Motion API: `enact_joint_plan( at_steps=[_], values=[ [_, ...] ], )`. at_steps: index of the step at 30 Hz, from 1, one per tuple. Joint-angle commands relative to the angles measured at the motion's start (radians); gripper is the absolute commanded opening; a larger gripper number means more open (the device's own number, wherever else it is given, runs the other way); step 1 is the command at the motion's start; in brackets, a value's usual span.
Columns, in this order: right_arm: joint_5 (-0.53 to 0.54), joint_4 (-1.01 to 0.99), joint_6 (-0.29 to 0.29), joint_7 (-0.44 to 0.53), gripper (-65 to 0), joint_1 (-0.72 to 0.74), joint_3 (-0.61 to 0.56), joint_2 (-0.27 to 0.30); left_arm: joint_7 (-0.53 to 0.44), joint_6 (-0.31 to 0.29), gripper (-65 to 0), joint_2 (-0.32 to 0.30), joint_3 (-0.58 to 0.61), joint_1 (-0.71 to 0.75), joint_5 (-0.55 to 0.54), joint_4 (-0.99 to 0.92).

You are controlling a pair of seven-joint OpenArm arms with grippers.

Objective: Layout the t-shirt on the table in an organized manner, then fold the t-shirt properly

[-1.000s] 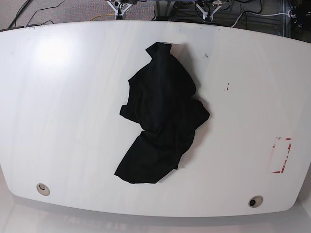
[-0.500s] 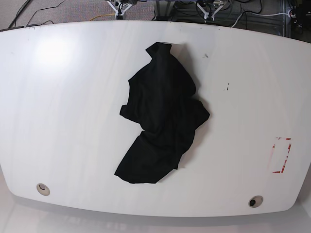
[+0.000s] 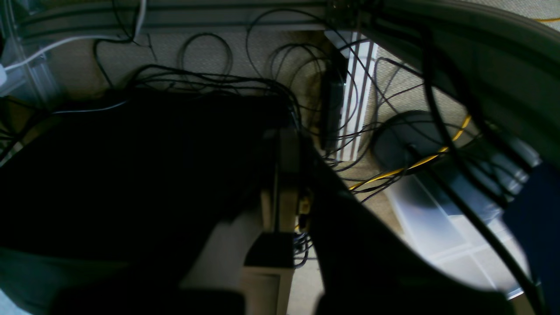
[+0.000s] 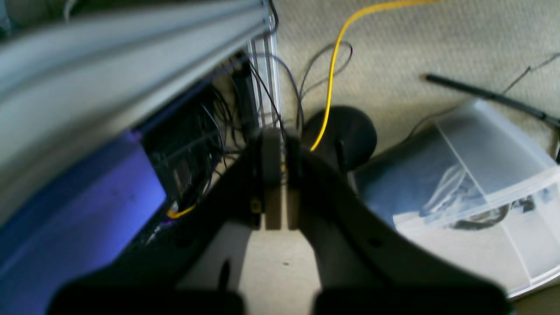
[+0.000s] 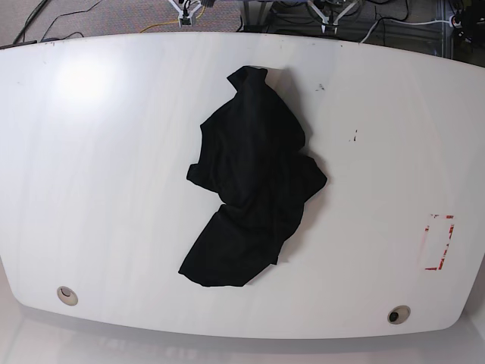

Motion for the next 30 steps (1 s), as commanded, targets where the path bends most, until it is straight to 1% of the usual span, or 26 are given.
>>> enact_joint_plan(
  at_steps=[1, 4, 28, 30],
  values=[
    [0.003, 0.005, 0.005, 0.011, -64.2, 0.002, 0.000, 0.002, -0.005, -0.001, -65.0, 0.003, -0.001, -0.001, -0.004, -0.005],
    [-0.003, -0.007, 0.007, 0.014, -63.1, 0.029, -0.004, 0.002, 0.001, -0.001, -64.2, -0.010, -0.005, -0.002, 0.006, -0.018],
    [-0.002, -0.007, 0.007, 0.014, -63.1, 0.058, -0.002, 0.004, 0.001, -0.001, -63.9, -0.010, -0.003, 0.002, 0.006, -0.016],
    [-0.002, -0.004, 0.007, 0.015, -63.1, 0.057, -0.001, 0.004, 0.000, -0.001, -63.9, -0.022, -0.003, 0.004, 0.006, -0.010]
  ],
)
